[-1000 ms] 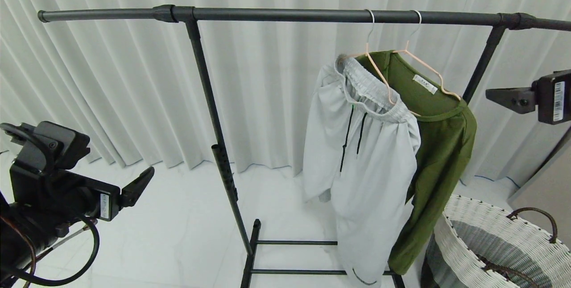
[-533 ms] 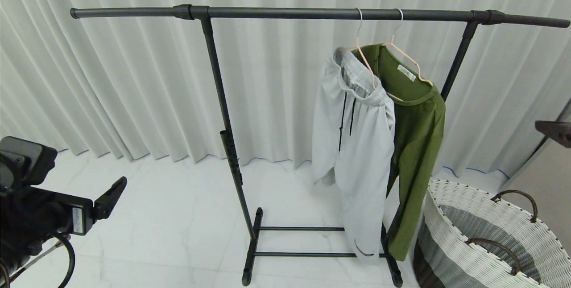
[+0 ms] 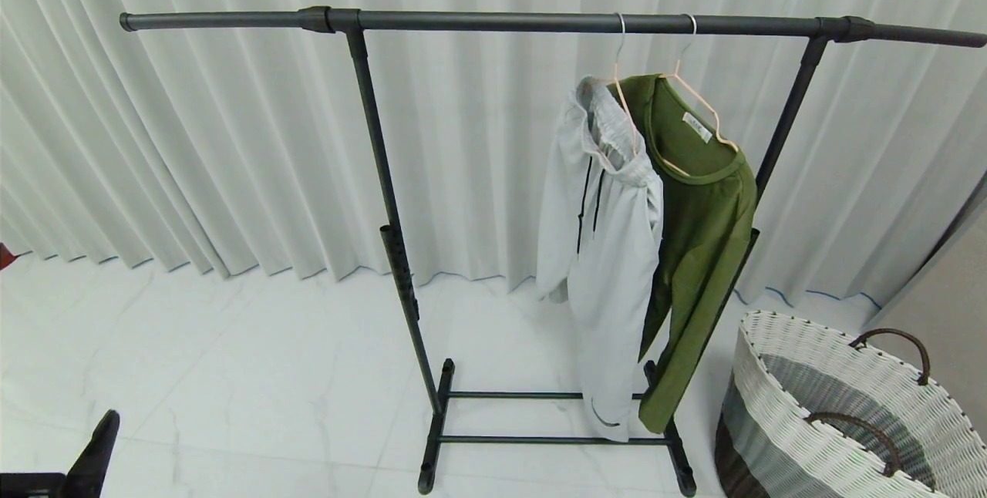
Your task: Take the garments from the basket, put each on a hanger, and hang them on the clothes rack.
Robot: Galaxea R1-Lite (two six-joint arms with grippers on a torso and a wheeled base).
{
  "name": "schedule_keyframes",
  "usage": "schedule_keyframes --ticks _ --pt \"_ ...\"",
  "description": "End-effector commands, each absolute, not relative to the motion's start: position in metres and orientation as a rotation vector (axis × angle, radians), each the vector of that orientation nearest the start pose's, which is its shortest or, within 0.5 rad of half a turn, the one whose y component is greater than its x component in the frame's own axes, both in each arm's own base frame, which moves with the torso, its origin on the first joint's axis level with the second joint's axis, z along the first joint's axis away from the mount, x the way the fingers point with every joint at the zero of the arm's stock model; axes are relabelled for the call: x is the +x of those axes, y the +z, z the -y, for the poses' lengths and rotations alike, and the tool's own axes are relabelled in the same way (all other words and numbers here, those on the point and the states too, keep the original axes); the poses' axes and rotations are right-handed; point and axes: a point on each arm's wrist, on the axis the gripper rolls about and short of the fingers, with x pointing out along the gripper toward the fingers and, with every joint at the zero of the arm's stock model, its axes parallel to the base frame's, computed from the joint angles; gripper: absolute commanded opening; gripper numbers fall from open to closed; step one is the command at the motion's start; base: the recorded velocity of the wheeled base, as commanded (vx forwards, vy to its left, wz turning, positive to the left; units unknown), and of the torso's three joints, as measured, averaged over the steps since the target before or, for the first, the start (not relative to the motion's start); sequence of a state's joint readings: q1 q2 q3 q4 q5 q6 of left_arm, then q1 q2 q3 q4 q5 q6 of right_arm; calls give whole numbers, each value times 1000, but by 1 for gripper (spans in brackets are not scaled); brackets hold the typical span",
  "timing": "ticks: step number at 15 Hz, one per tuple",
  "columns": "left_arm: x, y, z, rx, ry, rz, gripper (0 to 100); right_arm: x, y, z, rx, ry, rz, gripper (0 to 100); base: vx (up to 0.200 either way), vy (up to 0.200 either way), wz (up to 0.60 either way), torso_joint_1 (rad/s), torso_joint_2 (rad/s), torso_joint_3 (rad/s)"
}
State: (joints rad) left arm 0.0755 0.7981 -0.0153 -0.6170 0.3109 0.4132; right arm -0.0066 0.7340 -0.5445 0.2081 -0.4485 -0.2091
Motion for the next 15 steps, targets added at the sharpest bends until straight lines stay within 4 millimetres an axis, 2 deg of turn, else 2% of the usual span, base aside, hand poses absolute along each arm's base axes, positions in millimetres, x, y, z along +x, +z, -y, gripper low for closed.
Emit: schedule_keyframes --ticks 1,4,5,7,11,15 --pt "23 119 -10 415 414 -142 100 14 165 11 -296 -500 -422 100 0 0 0 0 0 0" --pt "-14 99 -6 406 413 -5 100 -10 130 7 -278 -431 -344 100 0 0 0 0 0 0" --pt "-18 92 -6 393 408 -18 100 -17 120 5 -271 -386 -293 100 0 0 0 0 0 0" --pt "-18 94 -6 400 410 -3 100 -28 94 3 -289 -340 -229 100 0 0 0 0 0 0" --pt "-17 85 -6 380 398 -90 100 -20 87 4 -259 -358 -148 100 0 0 0 0 0 0" --pt "-18 86 -6 341 393 -72 100 -20 86 4 -200 -366 -138 100 0 0 0 0 0 0"
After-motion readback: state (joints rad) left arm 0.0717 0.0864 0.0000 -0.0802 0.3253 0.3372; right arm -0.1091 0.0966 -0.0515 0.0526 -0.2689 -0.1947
